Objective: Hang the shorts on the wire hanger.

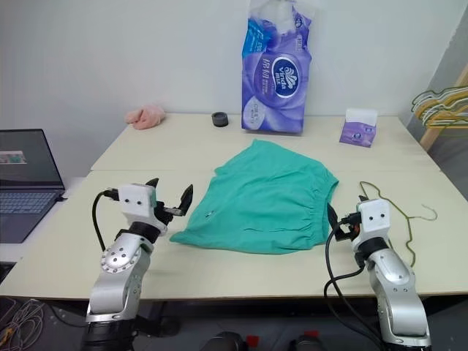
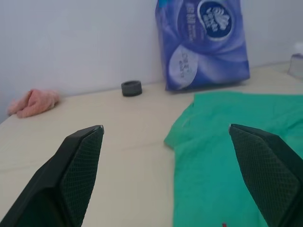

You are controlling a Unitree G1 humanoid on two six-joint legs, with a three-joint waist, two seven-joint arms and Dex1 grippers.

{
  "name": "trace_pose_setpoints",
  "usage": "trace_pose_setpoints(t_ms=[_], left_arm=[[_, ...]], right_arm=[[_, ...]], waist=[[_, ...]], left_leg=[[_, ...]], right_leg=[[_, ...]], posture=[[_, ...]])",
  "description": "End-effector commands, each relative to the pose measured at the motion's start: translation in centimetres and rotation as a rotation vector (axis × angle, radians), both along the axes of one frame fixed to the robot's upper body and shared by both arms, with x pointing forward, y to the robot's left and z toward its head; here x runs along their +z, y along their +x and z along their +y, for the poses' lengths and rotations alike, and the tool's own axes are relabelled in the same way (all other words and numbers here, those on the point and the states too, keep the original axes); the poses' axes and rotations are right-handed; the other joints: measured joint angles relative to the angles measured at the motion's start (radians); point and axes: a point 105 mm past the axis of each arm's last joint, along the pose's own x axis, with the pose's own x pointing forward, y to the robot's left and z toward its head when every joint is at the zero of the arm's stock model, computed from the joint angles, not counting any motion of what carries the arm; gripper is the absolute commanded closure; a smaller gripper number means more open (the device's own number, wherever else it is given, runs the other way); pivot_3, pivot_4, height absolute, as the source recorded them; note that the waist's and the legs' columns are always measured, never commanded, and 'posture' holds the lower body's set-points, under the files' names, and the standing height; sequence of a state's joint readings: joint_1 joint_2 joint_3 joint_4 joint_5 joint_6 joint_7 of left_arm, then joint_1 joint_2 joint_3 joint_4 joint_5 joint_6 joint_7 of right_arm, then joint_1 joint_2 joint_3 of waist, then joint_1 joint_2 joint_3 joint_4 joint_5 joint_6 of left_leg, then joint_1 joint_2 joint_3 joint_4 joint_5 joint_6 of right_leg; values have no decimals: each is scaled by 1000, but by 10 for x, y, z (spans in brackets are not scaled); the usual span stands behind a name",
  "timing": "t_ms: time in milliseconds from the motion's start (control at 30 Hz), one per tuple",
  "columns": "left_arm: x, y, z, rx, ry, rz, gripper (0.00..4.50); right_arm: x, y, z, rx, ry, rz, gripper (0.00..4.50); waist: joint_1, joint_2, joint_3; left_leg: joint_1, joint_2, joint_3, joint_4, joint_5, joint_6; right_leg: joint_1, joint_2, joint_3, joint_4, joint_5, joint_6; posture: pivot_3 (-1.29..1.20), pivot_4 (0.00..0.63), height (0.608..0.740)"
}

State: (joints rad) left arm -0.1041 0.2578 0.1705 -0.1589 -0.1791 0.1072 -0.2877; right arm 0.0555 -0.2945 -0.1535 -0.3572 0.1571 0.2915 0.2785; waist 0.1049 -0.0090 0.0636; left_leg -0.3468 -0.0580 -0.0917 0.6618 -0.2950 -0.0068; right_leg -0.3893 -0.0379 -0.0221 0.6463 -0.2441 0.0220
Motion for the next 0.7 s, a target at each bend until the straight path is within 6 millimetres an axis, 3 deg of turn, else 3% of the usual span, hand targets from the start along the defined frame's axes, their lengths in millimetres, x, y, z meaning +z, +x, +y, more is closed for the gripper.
trace_pose_setpoints(t_ms=[33, 167, 300, 367, 433, 500, 700], left_arm=[[13, -3, -2, -52, -30, -53, 26], [10, -7, -14, -163, -23, -22, 26], [1, -18, -33, -387, 88, 41, 26], [-15, -31, -36, -550, 316, 97, 26], [-31, -39, -25, -669, 505, 170, 26], [-34, -38, -13, -697, 538, 221, 26], [-52, -39, 19, -781, 804, 360, 26]], right_arm=[[20, 1, 4, 24, -13, -77, 0], [19, 1, 5, 41, -22, -73, 0], [19, -1, 12, 94, -31, -62, 0], [19, -8, 29, 216, -62, -46, 0], [18, -19, 49, 376, -127, -28, 0], [15, -30, 62, 496, -171, 10, 0], [2, -59, 77, 748, -297, 138, 0]], waist=[[0, 0, 0], [-3, 0, 0], [-18, 1, 0], [-26, 1, 0], [-32, 2, 0], [-41, 3, 0], [-48, 2, 1]], left_leg=[[0, 0, 0, 0, 0, 0], [0, 0, 1, 0, 0, 0], [1, 1, 2, 0, 0, 0], [1, 1, 3, 0, 0, 1], [1, 1, 5, -1, -1, 1], [2, 3, 7, -1, -1, 2], [2, 4, 9, 0, -3, 5]], right_leg=[[0, 0, 0, 0, 0, 0], [0, 0, 0, 0, 0, 0], [0, 1, 1, 0, 0, 0], [0, 1, 2, 0, 0, 0], [0, 1, 3, 0, -1, -1], [0, 2, 4, 1, -4, -7], [0, 2, 5, 0, -4, -6]], posture=[[99, 7, 740], [90, 6, 740], [86, 7, 740], [83, 7, 740], [82, 7, 740], [78, 8, 740], [67, 16, 740]])
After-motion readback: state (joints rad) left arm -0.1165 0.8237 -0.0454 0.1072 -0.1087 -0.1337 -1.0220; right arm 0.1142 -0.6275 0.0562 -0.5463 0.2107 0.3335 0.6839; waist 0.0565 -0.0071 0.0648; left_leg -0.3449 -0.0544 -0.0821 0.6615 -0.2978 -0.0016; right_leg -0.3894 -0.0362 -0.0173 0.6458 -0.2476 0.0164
